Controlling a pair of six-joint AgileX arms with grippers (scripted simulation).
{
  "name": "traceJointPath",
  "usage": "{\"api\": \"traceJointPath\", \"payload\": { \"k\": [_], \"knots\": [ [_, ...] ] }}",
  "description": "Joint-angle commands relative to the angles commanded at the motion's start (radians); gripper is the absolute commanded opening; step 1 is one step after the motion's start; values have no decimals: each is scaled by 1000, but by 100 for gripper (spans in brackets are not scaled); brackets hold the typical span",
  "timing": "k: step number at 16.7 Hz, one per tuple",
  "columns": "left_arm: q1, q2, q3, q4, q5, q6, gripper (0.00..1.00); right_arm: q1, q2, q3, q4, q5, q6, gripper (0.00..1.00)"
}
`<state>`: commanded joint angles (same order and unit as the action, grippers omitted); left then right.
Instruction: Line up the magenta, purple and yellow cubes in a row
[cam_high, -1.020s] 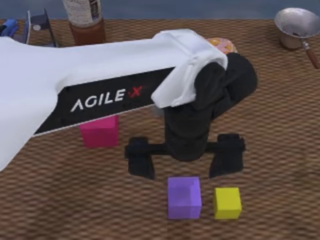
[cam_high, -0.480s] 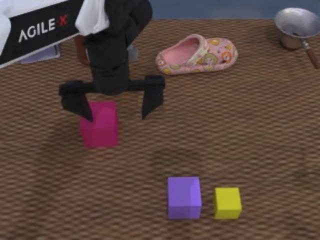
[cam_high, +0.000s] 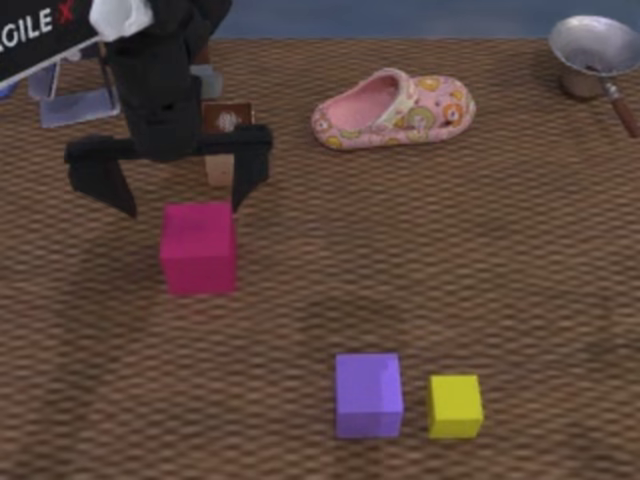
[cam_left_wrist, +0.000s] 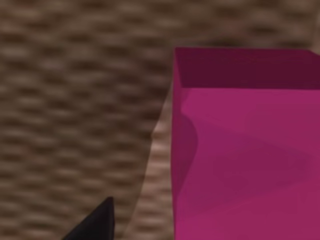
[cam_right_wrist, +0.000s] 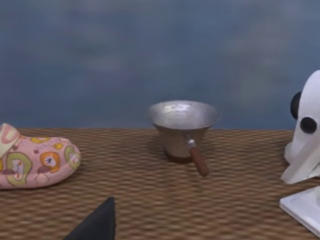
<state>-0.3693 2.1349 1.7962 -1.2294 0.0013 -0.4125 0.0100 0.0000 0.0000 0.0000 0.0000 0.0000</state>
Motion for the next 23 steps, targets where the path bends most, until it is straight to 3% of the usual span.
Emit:
{"api": "traceJointPath", "payload": {
  "k": [3,9,14,23],
  "knots": [
    [2,12,-34,39,1,0,100,0,0,0,0,0,0,100],
    [5,84,-192,279,2,4,100,0,0,0,0,0,0,100],
    [5,97,-216,310,2,4,100,0,0,0,0,0,0,100],
    [5,97,-216,310,2,4,32,0,0,0,0,0,0,100]
  ]
}}
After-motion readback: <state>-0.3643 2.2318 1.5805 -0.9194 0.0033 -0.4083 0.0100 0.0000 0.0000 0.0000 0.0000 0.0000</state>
